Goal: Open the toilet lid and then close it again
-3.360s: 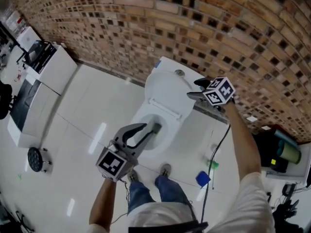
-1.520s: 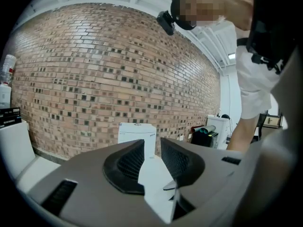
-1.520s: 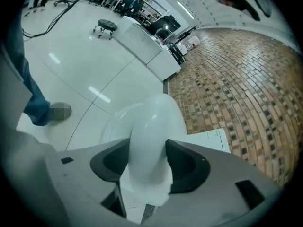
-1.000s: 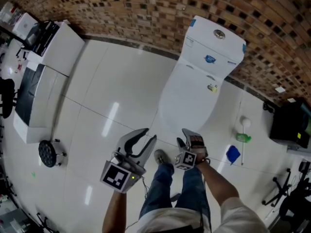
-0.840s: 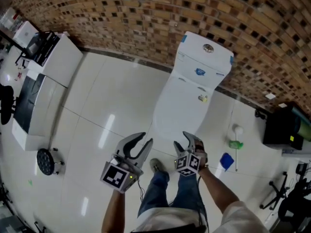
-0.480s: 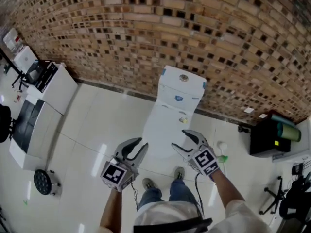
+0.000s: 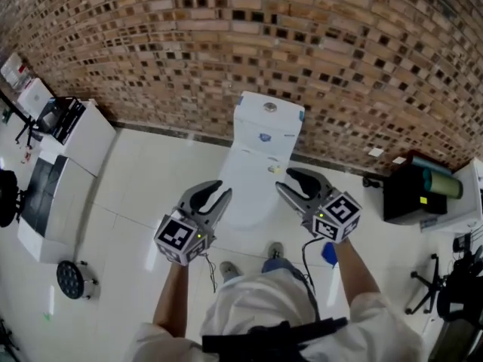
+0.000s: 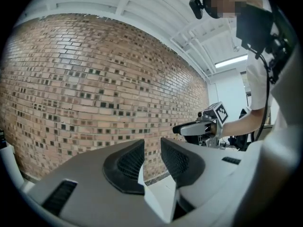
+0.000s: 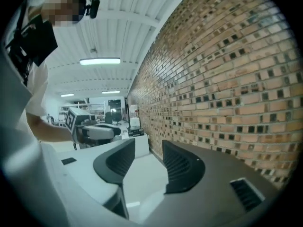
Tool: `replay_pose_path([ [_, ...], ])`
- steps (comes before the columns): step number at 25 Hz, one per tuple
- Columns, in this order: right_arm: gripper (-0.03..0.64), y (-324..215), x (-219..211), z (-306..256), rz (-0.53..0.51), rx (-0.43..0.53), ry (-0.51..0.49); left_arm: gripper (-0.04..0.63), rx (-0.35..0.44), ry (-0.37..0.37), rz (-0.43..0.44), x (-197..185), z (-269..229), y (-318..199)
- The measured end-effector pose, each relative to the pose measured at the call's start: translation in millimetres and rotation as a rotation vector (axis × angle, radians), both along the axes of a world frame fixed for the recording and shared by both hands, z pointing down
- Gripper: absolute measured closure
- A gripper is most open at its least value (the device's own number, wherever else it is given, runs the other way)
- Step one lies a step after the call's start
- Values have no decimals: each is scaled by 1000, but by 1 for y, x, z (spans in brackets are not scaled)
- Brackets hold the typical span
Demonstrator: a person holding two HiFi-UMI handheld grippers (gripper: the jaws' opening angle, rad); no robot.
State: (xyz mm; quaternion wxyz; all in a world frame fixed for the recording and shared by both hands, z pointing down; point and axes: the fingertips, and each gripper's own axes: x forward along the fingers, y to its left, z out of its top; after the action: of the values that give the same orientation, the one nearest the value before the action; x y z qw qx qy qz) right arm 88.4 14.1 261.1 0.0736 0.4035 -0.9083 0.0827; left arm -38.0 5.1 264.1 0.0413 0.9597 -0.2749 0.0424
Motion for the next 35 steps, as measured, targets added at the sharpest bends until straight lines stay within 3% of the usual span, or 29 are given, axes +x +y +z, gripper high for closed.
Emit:
replay_pose_path([
  [3,425,4,5,-10,10,18,-79,488,38,-9,30,10,-4,5],
  [8,426,16,8,-7,15,35,-29,488,42,-8,35,21,-7,16],
  [13,426,22,13,-9,24,45,-3,492,20,-70,15,26,-3,20],
  [17,426,25,15,-8,22,40,1,489,20,0,-23,26,-8,20],
  [24,425,16,35,-10,33,52,3,488,39,-8,-26,43,-13,18],
  [29,425,4,56,-18,34,75,-67,489,35,-29,-7,61,-20,7],
  [33,426,-9,80,-26,74,106,-155,488,12,1,-24,73,-23,-15],
  [35,426,-12,82,-26,76,114,-147,488,10,8,-29,75,-23,-31],
])
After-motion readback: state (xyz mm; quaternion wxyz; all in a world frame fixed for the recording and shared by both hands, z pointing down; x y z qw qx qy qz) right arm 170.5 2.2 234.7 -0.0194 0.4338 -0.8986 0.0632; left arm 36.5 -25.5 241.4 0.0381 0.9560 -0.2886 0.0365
